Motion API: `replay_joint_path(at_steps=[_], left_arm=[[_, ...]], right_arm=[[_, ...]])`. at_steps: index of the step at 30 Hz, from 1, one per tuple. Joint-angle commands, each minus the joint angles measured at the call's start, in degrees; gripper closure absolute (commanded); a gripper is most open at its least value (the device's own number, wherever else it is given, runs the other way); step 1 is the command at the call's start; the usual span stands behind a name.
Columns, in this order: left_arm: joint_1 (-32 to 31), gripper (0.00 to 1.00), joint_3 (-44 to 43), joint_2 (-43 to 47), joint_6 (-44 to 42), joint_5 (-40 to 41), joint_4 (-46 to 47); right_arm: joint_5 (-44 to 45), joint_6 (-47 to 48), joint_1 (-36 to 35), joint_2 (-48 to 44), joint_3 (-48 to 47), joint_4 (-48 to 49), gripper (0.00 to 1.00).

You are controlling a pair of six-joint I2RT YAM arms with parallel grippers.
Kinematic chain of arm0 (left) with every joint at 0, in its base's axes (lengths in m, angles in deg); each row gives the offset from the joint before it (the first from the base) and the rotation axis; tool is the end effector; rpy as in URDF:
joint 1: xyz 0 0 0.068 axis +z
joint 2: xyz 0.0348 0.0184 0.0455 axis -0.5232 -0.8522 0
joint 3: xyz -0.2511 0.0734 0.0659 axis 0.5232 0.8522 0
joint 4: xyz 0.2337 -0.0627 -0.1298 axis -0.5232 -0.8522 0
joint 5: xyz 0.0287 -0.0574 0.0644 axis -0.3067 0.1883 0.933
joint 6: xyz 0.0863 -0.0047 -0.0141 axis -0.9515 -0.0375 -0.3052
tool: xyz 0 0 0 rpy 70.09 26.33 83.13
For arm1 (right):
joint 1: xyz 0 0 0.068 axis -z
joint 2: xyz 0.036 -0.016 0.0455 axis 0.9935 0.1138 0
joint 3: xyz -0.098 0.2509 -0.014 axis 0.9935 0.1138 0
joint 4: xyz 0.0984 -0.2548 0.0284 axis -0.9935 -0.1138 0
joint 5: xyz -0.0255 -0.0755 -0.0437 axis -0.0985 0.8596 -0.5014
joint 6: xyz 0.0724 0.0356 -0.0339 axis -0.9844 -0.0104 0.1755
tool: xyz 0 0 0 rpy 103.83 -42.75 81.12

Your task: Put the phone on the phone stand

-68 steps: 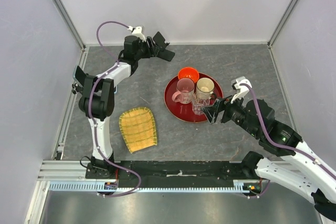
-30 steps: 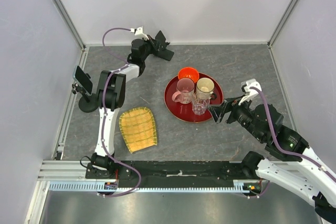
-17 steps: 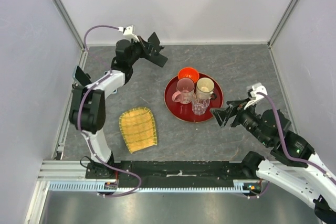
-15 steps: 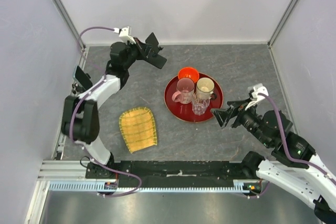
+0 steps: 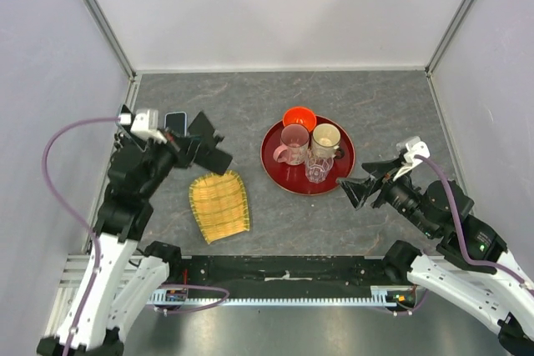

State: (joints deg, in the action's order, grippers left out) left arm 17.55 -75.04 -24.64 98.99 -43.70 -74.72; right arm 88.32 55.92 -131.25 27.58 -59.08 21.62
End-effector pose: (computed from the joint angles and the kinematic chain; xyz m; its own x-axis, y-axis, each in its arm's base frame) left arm 0.2056 -0.0675 0.3661 -0.2340 -0.3714 -0.8985 0.3689 0.8212 -0.4354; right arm 0.1058 0.0965 0.3662 -0.2678 0.1647 -0.9493 -0.5573 0.7773 0.2920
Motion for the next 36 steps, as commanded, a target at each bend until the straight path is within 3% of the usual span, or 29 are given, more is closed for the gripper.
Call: replay_joint_path(at_steps=[1, 6, 13, 17, 22, 27, 31, 33, 34, 36], left_arm=[[0.29, 0.98, 2.30, 10.75, 0.65, 17.10, -19.57], [0.29, 0.98, 2.57, 14.39, 2.31, 30.14, -28.18], [0.29, 0.98, 6.09, 21.59, 8.20, 45.25, -33.02], [0.29, 0.98, 6.70, 20.99, 11.27, 48.96, -33.29], [0.38, 0.98, 16.71, 25.55, 16.72, 50.98, -25.30], [0.29, 0.98, 26.02, 30.21, 16.20, 50.38, -16.34], [0.38, 0.97, 26.92, 31.00, 16.47, 51.60, -16.77], [0.29, 0.84, 26.22, 31.01, 17.95, 52.57, -19.21], [0.38, 0.65, 25.69, 30.66, 20.49, 53.70, -21.23], [0.29, 0.49, 22.46, 27.85, 24.79, 55.29, -28.06]], right_arm=[[-1.23, 1.50, -0.20, -0.34, -0.21, 1.05, 0.10], [-2.90, 2.29, -0.20, -0.52, -0.64, 1.49, 0.09], [-4.48, 3.60, -0.20, -0.61, -2.05, 1.23, 0.08], [-5.89, 4.22, -0.20, -0.96, -2.66, 1.23, 0.08], [-5.71, 5.45, -0.20, -1.66, -2.93, 1.23, 0.08], [-5.80, 5.01, -0.11, -2.36, -2.84, 1.14, 0.07], [-5.63, 4.92, -0.11, -2.54, -2.84, 0.88, 0.07], [-5.54, 5.01, -0.20, -2.63, -2.75, 0.88, 0.08], [-5.45, 5.01, -0.20, -2.45, -2.67, 0.88, 0.07], [-5.71, 5.10, -0.11, -2.28, -2.67, 0.97, 0.07]])
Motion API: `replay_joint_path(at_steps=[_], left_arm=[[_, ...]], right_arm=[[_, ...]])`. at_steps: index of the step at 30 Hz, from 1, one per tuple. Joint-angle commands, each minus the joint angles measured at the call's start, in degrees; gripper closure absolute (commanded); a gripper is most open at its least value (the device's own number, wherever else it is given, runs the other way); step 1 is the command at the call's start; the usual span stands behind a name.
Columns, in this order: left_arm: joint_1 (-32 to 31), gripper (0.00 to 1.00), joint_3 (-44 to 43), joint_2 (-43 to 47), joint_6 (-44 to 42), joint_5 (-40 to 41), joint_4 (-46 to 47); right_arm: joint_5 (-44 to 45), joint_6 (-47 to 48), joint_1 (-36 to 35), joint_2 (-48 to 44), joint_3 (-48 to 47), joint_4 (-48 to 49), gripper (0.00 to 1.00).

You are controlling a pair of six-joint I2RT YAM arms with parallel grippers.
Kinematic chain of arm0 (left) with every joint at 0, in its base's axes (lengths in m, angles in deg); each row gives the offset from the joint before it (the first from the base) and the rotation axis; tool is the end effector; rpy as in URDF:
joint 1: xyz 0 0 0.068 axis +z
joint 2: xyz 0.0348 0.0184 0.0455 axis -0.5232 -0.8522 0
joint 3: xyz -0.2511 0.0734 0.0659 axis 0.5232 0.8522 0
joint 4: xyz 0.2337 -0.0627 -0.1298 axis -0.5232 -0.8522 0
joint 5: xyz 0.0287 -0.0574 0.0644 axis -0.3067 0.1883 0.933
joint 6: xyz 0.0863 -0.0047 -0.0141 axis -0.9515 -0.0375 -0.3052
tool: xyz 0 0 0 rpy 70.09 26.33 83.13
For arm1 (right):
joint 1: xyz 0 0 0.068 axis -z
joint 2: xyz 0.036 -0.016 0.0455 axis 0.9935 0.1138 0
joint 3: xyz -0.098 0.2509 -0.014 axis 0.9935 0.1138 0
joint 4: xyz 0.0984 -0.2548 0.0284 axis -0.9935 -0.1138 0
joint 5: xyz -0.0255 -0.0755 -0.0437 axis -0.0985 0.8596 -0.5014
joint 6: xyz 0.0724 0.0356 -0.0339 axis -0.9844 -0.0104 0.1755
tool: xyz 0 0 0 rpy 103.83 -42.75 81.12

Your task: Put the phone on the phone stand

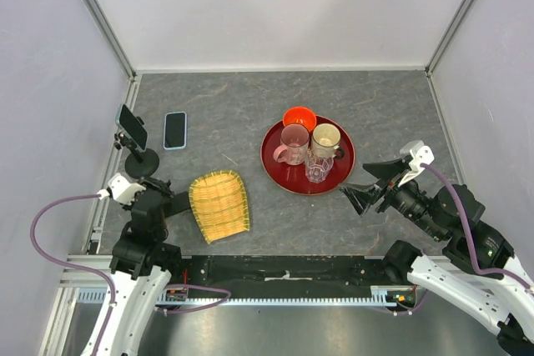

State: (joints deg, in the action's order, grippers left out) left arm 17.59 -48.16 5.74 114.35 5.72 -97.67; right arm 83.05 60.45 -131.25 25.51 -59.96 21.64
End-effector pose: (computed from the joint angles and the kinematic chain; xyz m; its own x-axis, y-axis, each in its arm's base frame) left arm 0.1365 0.0150 0.2125 -0.0522 -0.5171 -0.8543 -0.5145 0.7472 -0.4208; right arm 0.0933 0.0933 0.3759 -0.2057 0.1259 -0.9705 -0.6523 0.7216 0.2319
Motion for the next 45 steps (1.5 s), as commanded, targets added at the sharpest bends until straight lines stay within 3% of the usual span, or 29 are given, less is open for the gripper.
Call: replay_joint_path(at_steps=[1, 2, 9, 11, 12, 14, 15, 20, 26, 28, 29, 33, 34, 39, 44, 45], left_arm=[[0.33, 0.17, -5.84, -3.67, 10.50, 6.23, -7.42], [0.33, 0.09, -8.81, -6.12, 11.64, 6.23, -9.44], [0.25, 0.05, -24.73, -10.62, 15.79, -0.09, -24.04], [0.33, 0.05, -29.73, -10.98, 12.90, -0.53, -26.42], [0.33, 0.06, -31.33, -11.59, 7.49, -1.23, -26.43], [0.24, 0.13, -35.19, -13.43, 0.09, -3.33, -24.69], [0.16, 0.12, -36.60, -14.74, -5.08, -5.96, -25.45], [0.16, 0.00, -43.37, -25.55, -11.46, -12.74, -29.41], [1.56, 0.00, -41.72, -31.45, -5.48, -20.64, -30.57], [5.33, 0.00, -39.71, -32.16, -6.10, -22.76, -28.19], [7.60, 0.00, -39.00, -33.20, -8.36, -26.51, -27.32], [28.05, 0.01, -37.32, -35.58, -17.34, -36.30, -24.24], [27.93, 0.00, -37.58, -36.63, -17.09, -33.78, -24.32], [32.14, 0.02, -35.92, -38.49, -14.81, -36.30, -21.07], [35.04, 0.20, -32.75, -38.49, -12.00, -37.45, -18.35], [35.40, 0.20, -32.57, -38.66, -11.82, -37.36, -18.17]], right_arm=[[-0.62, 0.58, -0.11, -0.20, -1.79, 0.86, 0.07], [-0.36, 0.58, -0.11, -0.03, -1.88, 0.94, 0.07], [-0.71, 0.66, -0.11, 0.15, -1.79, 1.38, 0.07], [-1.15, 0.58, -0.11, 0.33, -1.53, 1.99, 0.07], [-1.41, 0.49, -0.20, 0.24, -1.44, 2.09, 0.07], [-2.11, 0.75, -0.20, 0.50, -1.35, 2.35, 0.07], [-2.38, 0.93, -0.11, 0.50, -1.35, 2.44, 0.07], [-3.08, 1.54, -0.11, 0.15, -1.53, 2.26, 0.07], [-3.26, 2.24, -0.11, -1.25, -1.79, 1.47, 0.07], [-3.35, 2.25, -0.20, -1.69, -1.97, 1.21, 0.07], [-3.43, 2.33, -0.20, -1.87, -2.05, 0.86, 0.07], [-3.35, 2.77, -0.20, -2.57, -2.58, 0.07, 0.07], [-3.35, 2.86, -0.20, -2.66, -2.58, 0.06, 0.07], [-4.22, 3.47, -0.20, -2.75, -2.76, 0.24, 0.07], [-4.40, 4.35, -0.81, -3.28, -3.28, 0.15, 0.07], [-4.32, 4.44, -0.99, -3.54, -3.29, 0.15, 0.07]])
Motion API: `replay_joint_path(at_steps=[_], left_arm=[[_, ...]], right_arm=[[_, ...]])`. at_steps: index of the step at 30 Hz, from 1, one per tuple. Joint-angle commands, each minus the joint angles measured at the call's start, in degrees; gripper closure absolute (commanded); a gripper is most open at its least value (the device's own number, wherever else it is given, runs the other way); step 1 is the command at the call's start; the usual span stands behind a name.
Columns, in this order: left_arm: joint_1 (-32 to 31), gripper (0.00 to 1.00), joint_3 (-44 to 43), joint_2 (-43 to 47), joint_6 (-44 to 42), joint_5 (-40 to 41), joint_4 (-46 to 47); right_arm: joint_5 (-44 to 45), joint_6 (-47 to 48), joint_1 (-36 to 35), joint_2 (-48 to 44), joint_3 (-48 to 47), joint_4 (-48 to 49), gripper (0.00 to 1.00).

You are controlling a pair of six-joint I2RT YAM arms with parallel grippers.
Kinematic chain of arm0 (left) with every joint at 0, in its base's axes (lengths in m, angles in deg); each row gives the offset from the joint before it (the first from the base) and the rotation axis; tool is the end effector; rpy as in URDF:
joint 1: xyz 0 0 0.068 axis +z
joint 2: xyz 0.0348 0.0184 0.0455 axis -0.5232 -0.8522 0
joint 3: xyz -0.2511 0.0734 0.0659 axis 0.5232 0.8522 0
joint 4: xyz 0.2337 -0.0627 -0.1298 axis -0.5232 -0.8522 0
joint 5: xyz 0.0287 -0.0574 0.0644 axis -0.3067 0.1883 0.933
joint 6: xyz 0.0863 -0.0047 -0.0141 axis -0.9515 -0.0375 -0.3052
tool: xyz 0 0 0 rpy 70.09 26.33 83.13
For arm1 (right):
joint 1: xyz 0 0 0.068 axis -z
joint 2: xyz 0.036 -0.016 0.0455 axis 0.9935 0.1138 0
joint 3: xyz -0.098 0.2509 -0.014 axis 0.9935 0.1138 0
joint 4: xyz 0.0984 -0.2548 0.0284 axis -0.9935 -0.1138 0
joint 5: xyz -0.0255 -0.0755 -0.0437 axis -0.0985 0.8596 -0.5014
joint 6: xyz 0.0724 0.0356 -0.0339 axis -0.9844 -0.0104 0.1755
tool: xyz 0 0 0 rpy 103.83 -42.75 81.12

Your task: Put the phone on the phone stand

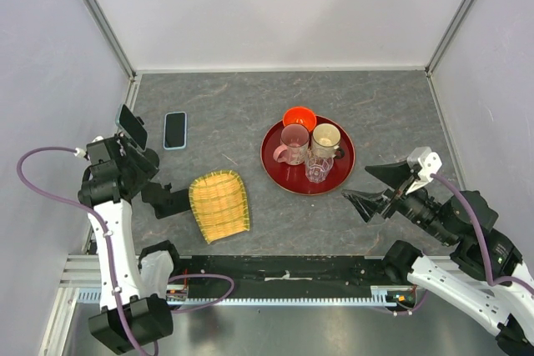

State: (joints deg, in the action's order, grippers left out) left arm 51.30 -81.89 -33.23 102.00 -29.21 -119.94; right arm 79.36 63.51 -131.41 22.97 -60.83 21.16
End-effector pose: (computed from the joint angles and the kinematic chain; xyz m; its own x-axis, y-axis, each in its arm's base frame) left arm 0.1801 0.0687 0.2789 -0.4637 -0.6682 -0.5819 -0.6650 0.6964 -0.2698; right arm 0.0798 0.0863 0.3846 -0.1457 0.1156 -0.9826 -0.7153 0.6738 0.1853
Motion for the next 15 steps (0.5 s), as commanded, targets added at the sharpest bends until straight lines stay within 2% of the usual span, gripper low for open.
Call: replay_joint_path(at_steps=[1, 4, 8, 9, 11, 15], left_arm=[[1.96, 0.19, 1.07, -0.04, 0.53, -2.52, 4.28], [2.49, 0.17, 0.54, -0.83, 0.80, 0.02, 4.11], [2.93, 0.31, 0.62, 0.20, 3.43, 1.52, 2.53], [2.93, 0.30, 1.84, 1.61, 4.48, 1.26, 2.09], [2.93, 0.26, 1.94, 3.90, 9.39, 1.34, -0.71], [2.93, 0.30, 1.25, 8.64, 18.36, 0.90, -5.38]], right_arm=[[-0.62, 1.56, -1.01, -1.18, -2.41, 0.63, 0.07], [-0.45, 1.73, -1.36, -1.44, -2.41, 0.63, 0.07], [-0.18, 2.17, -1.89, -1.88, -2.50, 0.63, 0.07], [0.08, 2.17, -2.06, -1.80, -2.50, 0.63, 0.07], [0.17, 2.26, -2.24, -1.71, -2.41, 0.63, 0.07], [0.17, 2.35, -2.59, -1.27, -2.41, 0.90, 0.07]])
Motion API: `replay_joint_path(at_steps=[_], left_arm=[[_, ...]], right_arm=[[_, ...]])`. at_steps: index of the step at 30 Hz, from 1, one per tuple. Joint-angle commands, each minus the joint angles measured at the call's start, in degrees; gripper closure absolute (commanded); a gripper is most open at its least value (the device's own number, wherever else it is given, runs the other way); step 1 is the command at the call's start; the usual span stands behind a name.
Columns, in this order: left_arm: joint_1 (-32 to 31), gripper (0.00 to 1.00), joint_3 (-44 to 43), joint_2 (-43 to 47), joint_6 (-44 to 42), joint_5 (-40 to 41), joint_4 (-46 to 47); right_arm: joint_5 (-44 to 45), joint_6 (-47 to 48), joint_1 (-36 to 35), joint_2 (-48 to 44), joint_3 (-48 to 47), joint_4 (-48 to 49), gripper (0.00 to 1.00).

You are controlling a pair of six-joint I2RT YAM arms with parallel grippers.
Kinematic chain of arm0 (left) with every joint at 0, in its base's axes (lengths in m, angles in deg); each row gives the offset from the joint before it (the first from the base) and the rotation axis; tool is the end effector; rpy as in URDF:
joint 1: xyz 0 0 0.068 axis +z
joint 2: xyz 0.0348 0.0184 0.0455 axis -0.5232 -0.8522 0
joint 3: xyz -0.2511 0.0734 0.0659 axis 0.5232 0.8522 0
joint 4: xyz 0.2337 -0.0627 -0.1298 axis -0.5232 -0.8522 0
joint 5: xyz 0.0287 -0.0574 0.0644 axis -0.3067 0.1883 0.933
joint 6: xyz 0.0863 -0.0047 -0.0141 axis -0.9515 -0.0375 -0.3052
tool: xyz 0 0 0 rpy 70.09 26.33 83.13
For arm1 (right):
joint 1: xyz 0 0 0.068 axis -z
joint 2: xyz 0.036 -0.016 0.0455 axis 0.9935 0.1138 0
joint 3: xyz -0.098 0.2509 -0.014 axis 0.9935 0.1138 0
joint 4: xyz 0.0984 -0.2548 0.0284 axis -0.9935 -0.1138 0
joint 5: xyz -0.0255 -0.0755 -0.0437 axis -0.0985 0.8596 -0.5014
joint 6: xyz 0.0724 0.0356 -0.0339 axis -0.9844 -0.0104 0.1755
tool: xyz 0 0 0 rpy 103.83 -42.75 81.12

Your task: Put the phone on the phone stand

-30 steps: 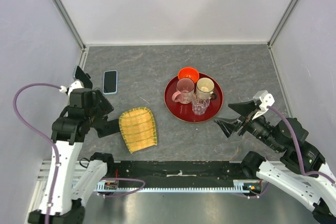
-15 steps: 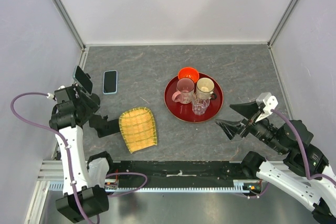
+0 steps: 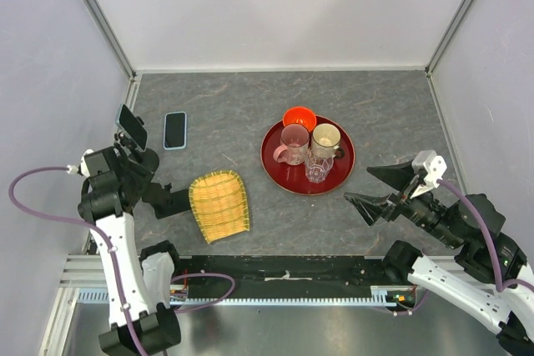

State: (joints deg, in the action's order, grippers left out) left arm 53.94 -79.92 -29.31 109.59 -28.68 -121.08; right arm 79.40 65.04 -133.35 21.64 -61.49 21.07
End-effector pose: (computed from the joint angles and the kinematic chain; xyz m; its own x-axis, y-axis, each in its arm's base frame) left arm 0.1632 0.0721 0.2764 -0.3264 -0.7661 -0.5537 -0.7472 0.5679 -0.3453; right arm 0.0714 0.0824 0.3904 -0.1086 0.1183 -0.9870 -0.7444 0.6484 0.1596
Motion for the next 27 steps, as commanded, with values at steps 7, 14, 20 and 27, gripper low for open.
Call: replay_joint_path(at_steps=[7, 14, 20, 27], left_arm=[[0.28, 0.02, -6.96, -2.44, 17.10, 2.32, -13.26], [-0.86, 0.01, -7.49, -0.70, 33.28, 6.88, -20.75], [-4.89, 0.00, -9.43, -11.15, 43.82, 9.78, -28.42], [-12.02, 0.00, -12.24, -18.62, 57.11, 11.19, -30.35]], right_arm=[[0.48, 0.73, -0.74, -0.02, -1.76, 0.98, 0.07], [1.18, 0.91, -0.82, -0.99, -1.58, 0.81, 0.07], [1.44, 1.00, -1.18, -1.43, -0.79, 1.34, 0.07], [2.76, 1.00, -1.26, -2.22, -0.53, 1.16, 0.07]])
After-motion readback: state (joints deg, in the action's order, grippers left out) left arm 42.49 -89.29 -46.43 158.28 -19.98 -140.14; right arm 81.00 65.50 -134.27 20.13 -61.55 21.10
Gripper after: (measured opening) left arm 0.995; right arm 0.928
